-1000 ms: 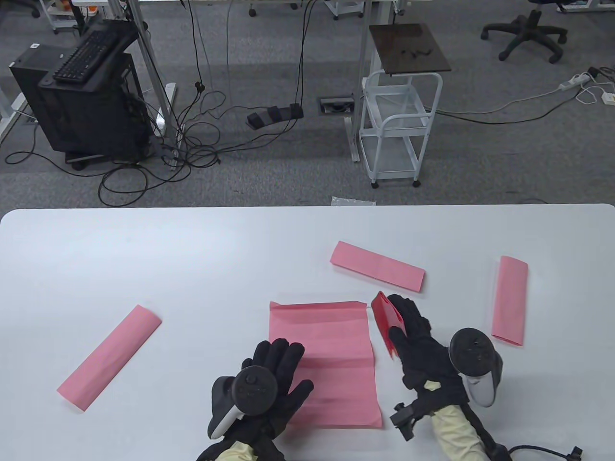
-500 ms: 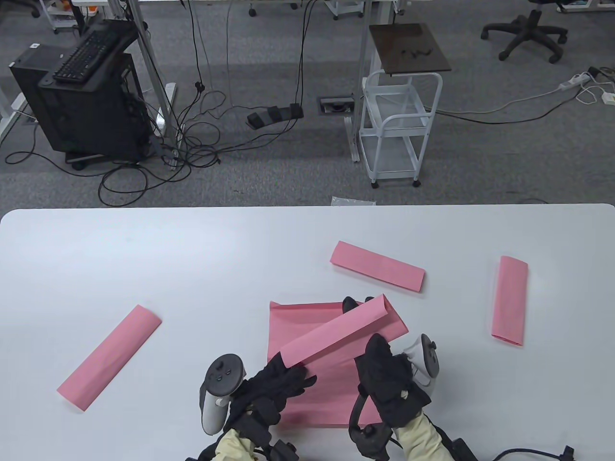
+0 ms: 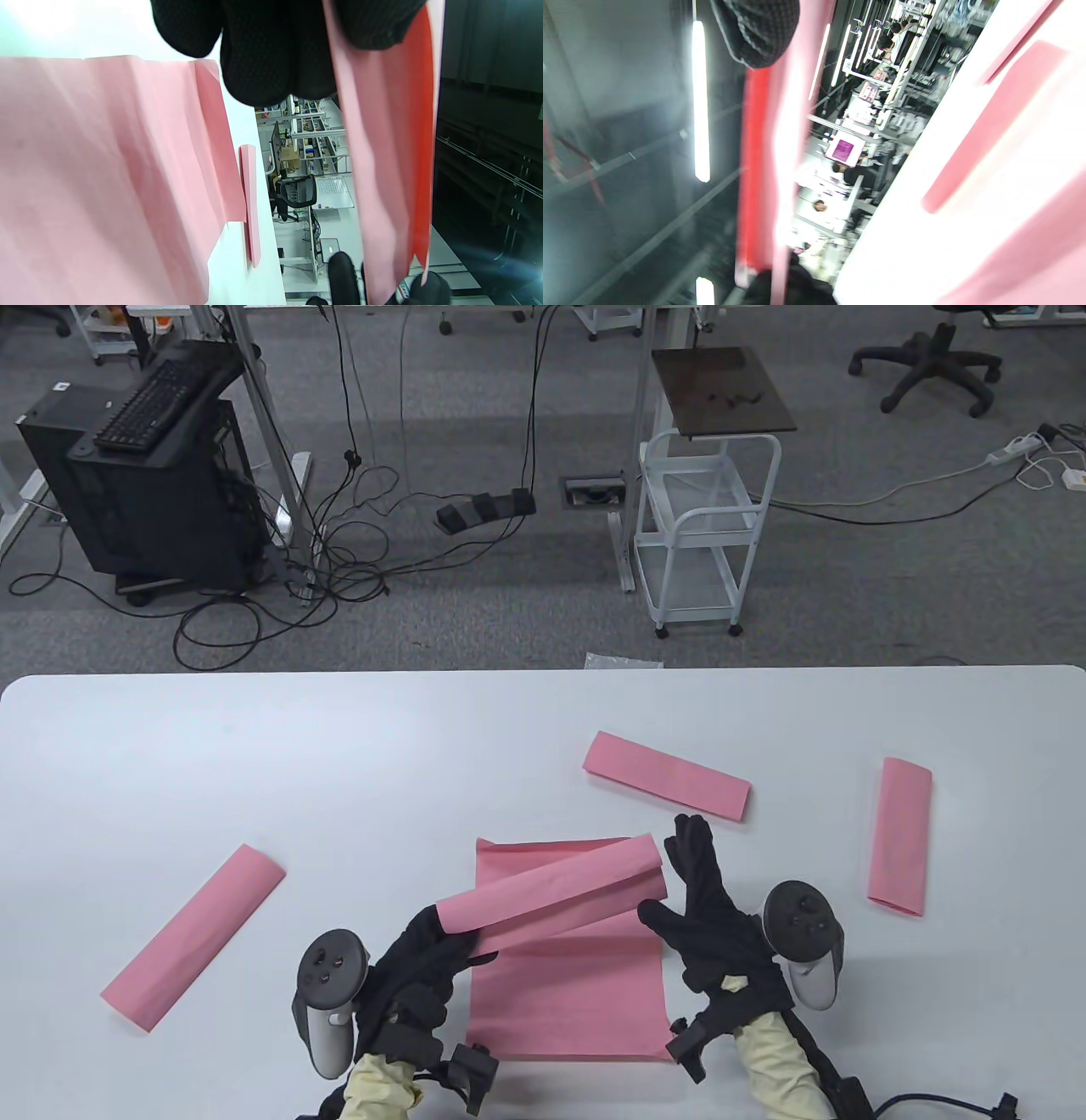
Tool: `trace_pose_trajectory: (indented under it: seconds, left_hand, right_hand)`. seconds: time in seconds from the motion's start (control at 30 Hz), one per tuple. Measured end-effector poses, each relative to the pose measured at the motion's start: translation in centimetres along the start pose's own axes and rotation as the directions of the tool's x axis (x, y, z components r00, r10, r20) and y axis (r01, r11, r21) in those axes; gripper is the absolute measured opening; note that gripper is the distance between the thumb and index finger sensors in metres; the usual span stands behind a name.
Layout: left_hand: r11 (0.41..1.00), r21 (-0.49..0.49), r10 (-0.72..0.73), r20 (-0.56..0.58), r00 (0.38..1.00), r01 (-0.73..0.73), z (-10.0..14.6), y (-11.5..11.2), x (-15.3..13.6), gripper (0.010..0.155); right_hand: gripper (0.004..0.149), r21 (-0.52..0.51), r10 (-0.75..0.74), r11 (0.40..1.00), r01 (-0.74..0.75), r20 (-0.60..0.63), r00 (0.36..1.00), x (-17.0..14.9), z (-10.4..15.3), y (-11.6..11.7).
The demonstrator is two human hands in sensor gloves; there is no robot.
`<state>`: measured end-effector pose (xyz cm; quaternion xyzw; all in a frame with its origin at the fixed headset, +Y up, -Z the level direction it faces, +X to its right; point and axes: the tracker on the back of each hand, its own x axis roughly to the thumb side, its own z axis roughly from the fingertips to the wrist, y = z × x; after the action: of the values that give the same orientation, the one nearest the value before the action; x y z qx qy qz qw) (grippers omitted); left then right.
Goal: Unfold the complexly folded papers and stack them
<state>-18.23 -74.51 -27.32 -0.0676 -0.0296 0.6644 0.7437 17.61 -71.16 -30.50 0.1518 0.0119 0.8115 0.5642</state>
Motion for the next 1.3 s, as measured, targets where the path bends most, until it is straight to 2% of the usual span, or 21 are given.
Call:
trace_pose_trajectory:
  seconds: [0.17,0.37,0.43,0.5,0.6,0.67,0.77,0.83,0.9,1.0,1.07,1.1,1.2,1.27,1.3]
  left_hand:
    - [0.996,-0.079,-0.028,-0.01,1.0,0.027,-0.3,-0.2,-0.2,0.038]
    - [0.978,-0.154,-0.145,0.004,0.989,0.143,-0.6,-1.0,-0.2,0.039]
    - [0.972,-0.167,-0.164,0.007,0.986,0.163,-0.6,-1.1,-0.2,0.039]
    - [0.95,-0.163,-0.266,0.021,0.964,0.266,-0.6,-1.2,0.1,0.041]
    - [0.899,-0.13,-0.421,0.002,0.907,0.418,-0.6,-1.1,0.5,0.041]
    - [0.879,-0.154,-0.46,-0.02,0.888,0.452,-0.6,-0.8,0.4,0.04]
    - [0.905,-0.165,-0.41,-0.087,0.908,0.393,-0.6,-0.5,0.1,0.04]
    - [0.939,-0.134,-0.333,-0.13,0.934,0.316,-0.4,-0.5,-0.2,0.04]
    - [0.962,-0.159,-0.245,-0.145,0.959,0.222,-0.4,-0.7,-0.6,0.042]
    - [0.974,-0.221,-0.093,-0.15,0.984,0.058,-0.4,-1.2,-1.4,0.065]
    - [0.976,-0.212,0.006,-0.165,0.986,-0.041,-0.3,-1.4,-1.8,0.079]
    - [0.977,-0.193,0.052,-0.177,0.983,-0.087,-0.2,-1.4,-2.0,0.079]
    - [0.983,-0.091,0.136,-0.237,0.962,-0.161,-0.1,-1.5,-2.1,0.051]
    - [0.991,-0.097,0.066,-0.218,0.974,-0.089,0.0,-1.5,-1.8,0.048]
    - [0.996,-0.082,0.018,-0.203,0.979,-0.036,0.1,-1.5,-1.6,0.051]
  right_hand:
    - [0.078,-0.022,-0.165,0.986,0.165,-0.012,0.986,-1.2,-0.3,-0.2]
    - [0.04,-0.083,-0.274,0.959,0.272,-0.016,0.962,-2.0,-0.4,-0.3]
    - [0.039,-0.129,-0.3,0.947,0.294,-0.032,0.953,-2.2,-0.4,-0.5]
    - [0.039,-0.158,-0.308,0.941,0.298,-0.038,0.951,-2.3,-0.3,-0.7]
    - [0.038,-0.177,-0.229,0.96,0.217,-0.048,0.972,-2.2,-0.2,-0.8]
    - [0.038,-0.179,-0.184,0.968,0.175,-0.033,0.982,-2.0,-0.2,-0.7]
    - [0.038,-0.178,-0.142,0.974,0.142,0.014,0.99,-1.7,-0.2,-0.3]
    - [0.038,-0.187,-0.123,0.974,0.127,0.035,0.992,-1.5,-0.3,-0.1]
    - [0.038,-0.154,-0.147,0.977,0.15,0.033,0.989,-1.6,-0.4,0.1]
    - [0.038,-0.091,-0.201,0.975,0.204,0.044,0.979,-1.8,-0.4,0.3]
    - [0.038,-0.088,-0.201,0.975,0.203,0.039,0.979,-2.0,-0.5,0.5]
    - [0.038,-0.081,-0.2,0.976,0.203,0.037,0.979,-2.0,-0.5,0.5]
    - [0.038,-0.066,-0.227,0.971,0.228,0.022,0.974,-2.2,-0.6,0.7]
    - [0.039,-0.064,-0.229,0.972,0.228,-0.004,0.973,-2.4,-0.8,0.6]
    - [0.039,-0.075,-0.234,0.97,0.231,-0.027,0.972,-2.4,-1.0,0.4]
